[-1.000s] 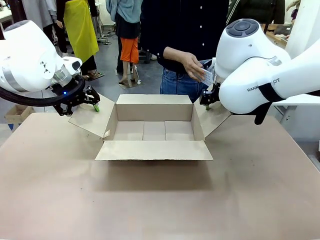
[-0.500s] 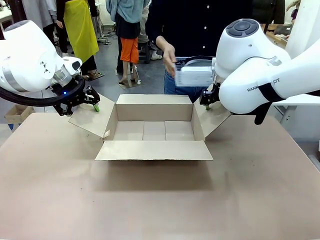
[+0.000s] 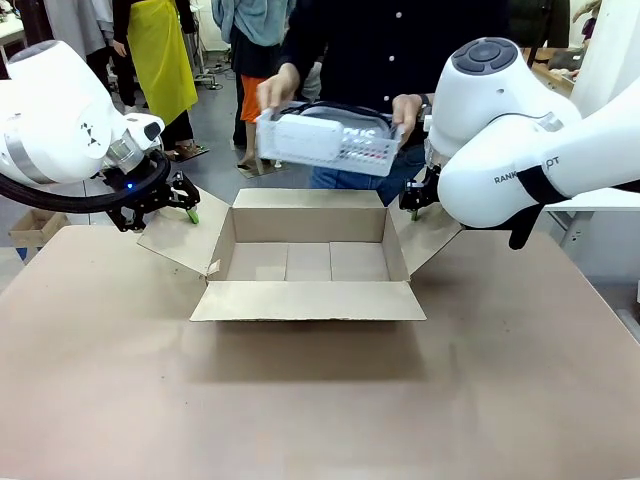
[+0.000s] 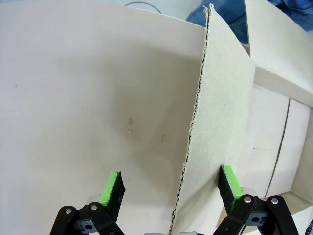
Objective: Pack the gift set into the box.
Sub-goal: Lift both hands away from the flaps of the Package Box.
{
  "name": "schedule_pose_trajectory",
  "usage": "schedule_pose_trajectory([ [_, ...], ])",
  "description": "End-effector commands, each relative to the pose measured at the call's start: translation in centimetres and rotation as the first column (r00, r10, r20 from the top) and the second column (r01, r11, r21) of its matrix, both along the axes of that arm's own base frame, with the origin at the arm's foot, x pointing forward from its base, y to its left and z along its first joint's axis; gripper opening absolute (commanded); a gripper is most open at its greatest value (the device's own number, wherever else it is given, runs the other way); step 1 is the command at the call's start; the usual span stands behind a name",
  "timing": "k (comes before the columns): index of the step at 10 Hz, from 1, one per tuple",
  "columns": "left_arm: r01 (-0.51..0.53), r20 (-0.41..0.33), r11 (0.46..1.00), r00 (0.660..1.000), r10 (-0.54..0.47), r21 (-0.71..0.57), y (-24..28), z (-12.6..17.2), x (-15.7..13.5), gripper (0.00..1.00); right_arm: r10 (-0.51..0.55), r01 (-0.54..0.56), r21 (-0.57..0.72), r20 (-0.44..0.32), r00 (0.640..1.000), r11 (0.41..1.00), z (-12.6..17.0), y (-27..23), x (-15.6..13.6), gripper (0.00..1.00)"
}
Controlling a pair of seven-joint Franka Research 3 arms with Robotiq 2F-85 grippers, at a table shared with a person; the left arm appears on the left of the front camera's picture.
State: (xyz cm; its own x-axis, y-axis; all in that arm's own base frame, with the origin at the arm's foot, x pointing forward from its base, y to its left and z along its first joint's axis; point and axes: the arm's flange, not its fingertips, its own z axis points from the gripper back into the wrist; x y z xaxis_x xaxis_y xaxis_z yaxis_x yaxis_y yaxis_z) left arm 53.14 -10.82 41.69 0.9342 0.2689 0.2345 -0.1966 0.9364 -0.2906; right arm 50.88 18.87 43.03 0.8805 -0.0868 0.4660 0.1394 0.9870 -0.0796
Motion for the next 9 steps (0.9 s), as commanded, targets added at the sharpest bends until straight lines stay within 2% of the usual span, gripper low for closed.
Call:
schedule_pose_trajectory([
  [1,-0.014,0.001,1.000,1.000,0.014,0.009,-0.06,0.25,-0.14,1.00,-0.024,0.024,-0.013,0.021,0.999,1.000,-0.11,0.25,0.31,1.00],
  [9,-0.014,0.001,1.000,1.000,0.014,0.009,-0.06,0.25,-0.14,1.00,-0.024,0.024,-0.013,0.021,0.999,1.000,-0.11,0.25,0.31,1.00],
])
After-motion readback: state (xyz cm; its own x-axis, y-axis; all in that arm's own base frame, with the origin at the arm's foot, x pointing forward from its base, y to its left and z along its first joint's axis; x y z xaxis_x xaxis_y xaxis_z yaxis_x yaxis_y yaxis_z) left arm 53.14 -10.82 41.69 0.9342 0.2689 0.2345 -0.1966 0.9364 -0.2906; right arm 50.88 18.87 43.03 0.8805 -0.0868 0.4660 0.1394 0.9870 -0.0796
